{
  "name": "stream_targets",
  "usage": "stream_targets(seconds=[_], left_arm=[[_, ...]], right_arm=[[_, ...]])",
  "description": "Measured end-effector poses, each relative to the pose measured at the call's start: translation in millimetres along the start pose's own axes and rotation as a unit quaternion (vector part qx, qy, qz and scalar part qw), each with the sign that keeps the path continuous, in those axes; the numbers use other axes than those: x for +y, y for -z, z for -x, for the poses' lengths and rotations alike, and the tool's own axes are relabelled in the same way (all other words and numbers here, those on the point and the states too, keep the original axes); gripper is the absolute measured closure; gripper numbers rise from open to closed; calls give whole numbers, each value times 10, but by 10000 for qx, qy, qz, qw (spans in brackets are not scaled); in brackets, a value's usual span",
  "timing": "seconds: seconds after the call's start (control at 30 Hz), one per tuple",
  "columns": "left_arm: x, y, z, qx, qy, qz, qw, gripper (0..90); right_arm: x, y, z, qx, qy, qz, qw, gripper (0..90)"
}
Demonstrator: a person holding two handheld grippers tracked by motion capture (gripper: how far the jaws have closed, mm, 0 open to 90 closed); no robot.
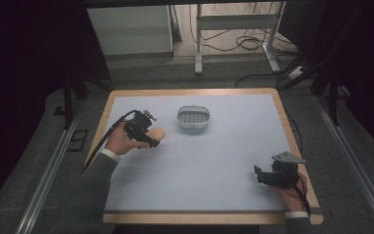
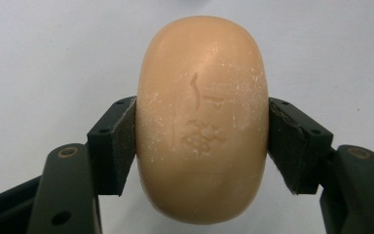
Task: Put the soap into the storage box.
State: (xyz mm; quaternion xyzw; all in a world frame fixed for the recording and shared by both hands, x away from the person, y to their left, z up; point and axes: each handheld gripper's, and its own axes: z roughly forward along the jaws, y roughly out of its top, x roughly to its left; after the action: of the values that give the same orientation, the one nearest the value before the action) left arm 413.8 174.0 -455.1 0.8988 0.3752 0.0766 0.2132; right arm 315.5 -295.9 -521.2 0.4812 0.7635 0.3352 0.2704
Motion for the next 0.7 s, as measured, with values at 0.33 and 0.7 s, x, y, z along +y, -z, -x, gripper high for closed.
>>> stream_targets(seconds=[0.33, 0.7], left_arm=[[102, -29, 12, -18, -139, -41, 9999, 328], [251, -83, 46, -12, -274, -91, 9996, 329]], right_arm=[[-4, -3, 3, 3, -3, -8, 10000, 76], [-12, -7, 22, -6, -22, -20, 10000, 76]])
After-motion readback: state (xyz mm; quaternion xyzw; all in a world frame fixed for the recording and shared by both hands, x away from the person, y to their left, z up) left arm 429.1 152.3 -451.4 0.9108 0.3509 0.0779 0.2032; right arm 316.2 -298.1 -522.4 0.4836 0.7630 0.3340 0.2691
